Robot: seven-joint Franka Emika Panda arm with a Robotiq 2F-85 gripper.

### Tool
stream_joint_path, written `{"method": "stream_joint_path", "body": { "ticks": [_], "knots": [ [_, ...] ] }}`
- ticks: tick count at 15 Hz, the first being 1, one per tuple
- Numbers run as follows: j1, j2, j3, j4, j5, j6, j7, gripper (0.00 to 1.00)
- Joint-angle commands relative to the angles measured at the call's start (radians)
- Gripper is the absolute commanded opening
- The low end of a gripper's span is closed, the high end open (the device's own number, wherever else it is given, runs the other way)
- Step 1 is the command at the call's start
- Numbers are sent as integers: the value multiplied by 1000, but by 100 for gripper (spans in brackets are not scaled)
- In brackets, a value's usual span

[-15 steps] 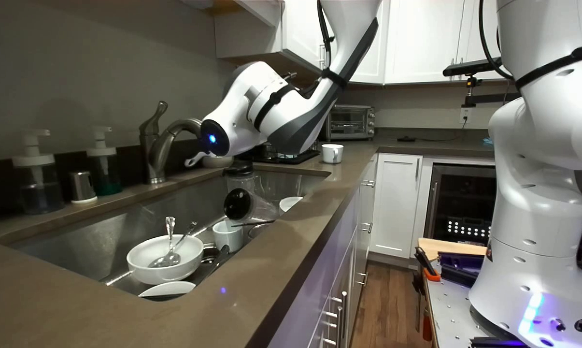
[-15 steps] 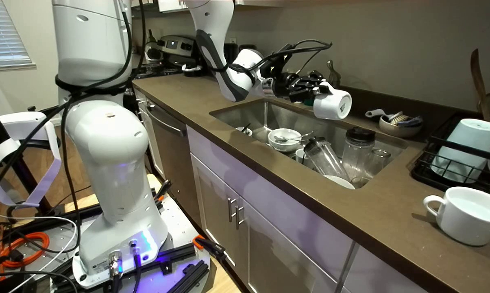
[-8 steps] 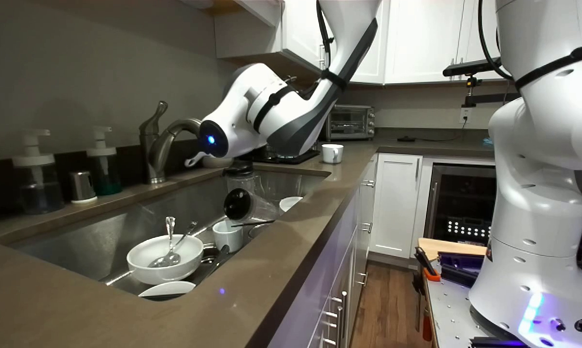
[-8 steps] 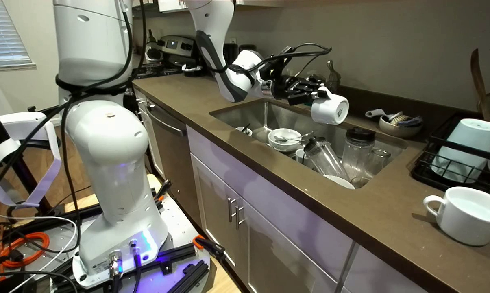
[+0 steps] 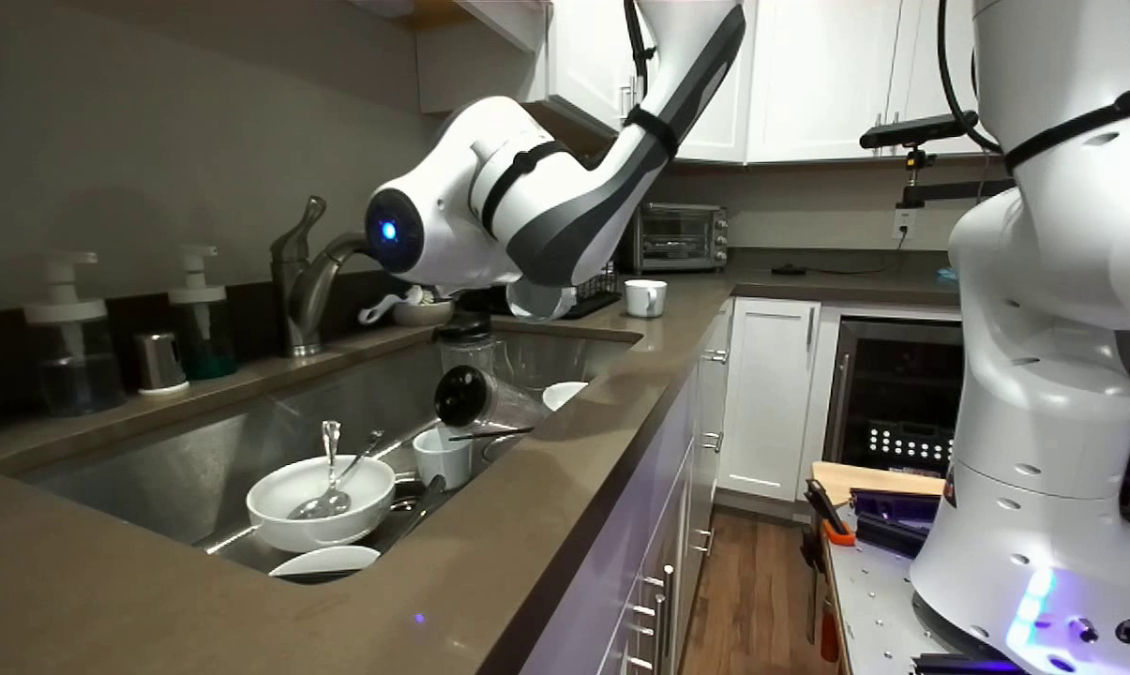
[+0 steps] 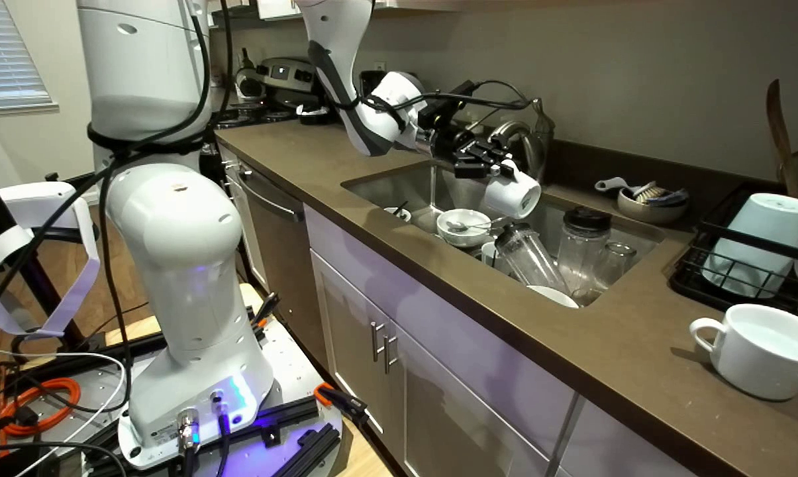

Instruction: Pour the water out of the mug on the left and move the mug to the left side of the sink

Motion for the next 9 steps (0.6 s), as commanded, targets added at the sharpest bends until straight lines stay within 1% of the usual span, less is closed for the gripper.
{"method": "stream_joint_path", "body": {
  "ticks": [1,6,9],
  "knots": [
    [-9,-79,22,-16,95,63,-105,4],
    [-6,-138,33,-18,274,118,-259,4],
    [-3,-171,37,-17,381,189,-315,4]
  ]
}}
